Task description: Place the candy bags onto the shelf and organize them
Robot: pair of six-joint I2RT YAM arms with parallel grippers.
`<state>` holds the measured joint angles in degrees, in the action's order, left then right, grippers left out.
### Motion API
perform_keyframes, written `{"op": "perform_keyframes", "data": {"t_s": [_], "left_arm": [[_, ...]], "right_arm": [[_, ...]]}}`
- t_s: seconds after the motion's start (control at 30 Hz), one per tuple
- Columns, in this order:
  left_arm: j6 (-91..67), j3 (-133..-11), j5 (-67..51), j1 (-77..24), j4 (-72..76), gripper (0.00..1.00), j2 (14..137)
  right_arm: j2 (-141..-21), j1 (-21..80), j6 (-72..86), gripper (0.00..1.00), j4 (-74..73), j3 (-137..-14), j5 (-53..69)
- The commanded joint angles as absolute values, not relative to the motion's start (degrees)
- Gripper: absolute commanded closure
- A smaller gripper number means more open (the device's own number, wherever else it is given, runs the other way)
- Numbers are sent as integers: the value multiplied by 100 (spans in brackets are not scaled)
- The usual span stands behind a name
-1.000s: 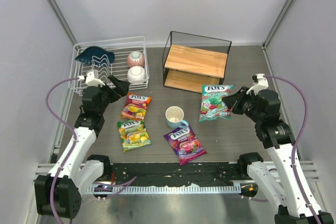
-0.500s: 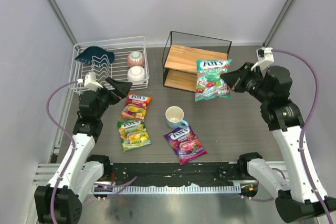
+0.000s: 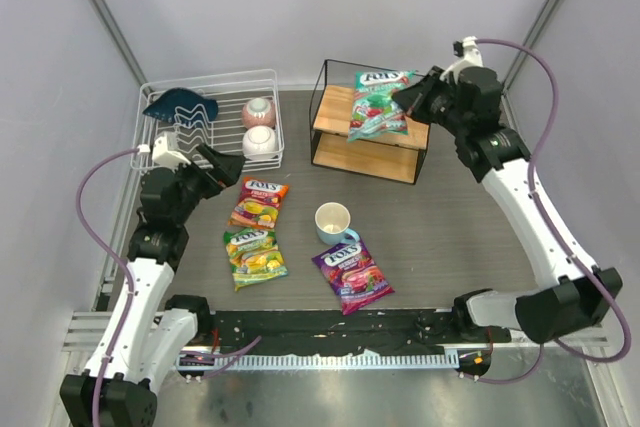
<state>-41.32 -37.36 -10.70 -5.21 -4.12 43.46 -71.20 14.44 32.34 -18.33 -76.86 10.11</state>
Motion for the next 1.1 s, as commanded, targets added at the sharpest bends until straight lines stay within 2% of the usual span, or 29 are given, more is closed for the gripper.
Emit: {"op": "perform_keyframes", "data": {"t_s": [0.0, 0.37, 1.07], "left_arm": [[-3885, -3972, -1028, -501, -650, 0, 4245], [-3525, -4219, -1019, -492, -993, 0, 4227], [-3357, -4298, -1204, -492, -1134, 0, 4228]], "right_arm": [[-7654, 2012, 3269, 99, -1072, -8498, 64], [-8411, 2197, 4060, 99, -361, -8473, -931], [-9703, 2329, 4447, 99, -53, -8859, -879]]}}
